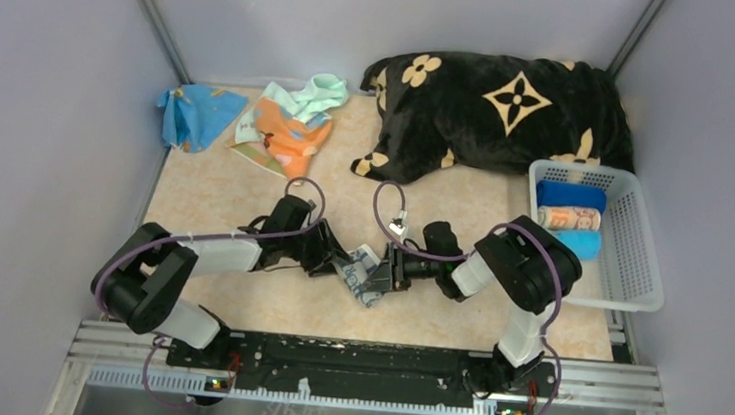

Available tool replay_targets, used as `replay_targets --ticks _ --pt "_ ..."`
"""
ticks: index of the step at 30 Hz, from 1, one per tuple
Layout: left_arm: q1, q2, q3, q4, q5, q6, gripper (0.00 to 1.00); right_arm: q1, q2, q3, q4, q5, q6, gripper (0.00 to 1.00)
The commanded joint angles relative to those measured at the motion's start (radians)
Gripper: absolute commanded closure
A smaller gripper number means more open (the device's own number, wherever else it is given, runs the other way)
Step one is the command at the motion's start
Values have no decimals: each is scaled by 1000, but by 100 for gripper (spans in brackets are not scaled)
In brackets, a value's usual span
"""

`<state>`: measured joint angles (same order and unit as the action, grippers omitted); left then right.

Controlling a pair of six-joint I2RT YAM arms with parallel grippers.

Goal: Roll the towels
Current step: Roll the towel at the center of the board.

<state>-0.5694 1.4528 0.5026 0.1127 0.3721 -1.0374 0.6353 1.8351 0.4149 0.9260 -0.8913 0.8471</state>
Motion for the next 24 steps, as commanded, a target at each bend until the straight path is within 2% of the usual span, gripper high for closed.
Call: replay_targets --ticks 1,7,10,13,17,24 --pt "-35 47 23 -27 -26 -3 47 0 -116 28 -270 82 -140 64" --pt "-65 66 70 -164 -142 29 47 43 -396 113 -743 361 -351 48" --pt "-73 74 98 -212 -178 41 47 135 -525 192 -956 596 -443 43" --pt "-80 81 122 -246 -206 47 46 241 -603 268 -1087 800 -488 40" --pt "-82 94 136 -265 -218 47 45 384 -591 342 -1152 1008 -531 39" --pt "-82 117 136 -278 -223 38 44 595 -409 457 -1183 1278 -580 39"
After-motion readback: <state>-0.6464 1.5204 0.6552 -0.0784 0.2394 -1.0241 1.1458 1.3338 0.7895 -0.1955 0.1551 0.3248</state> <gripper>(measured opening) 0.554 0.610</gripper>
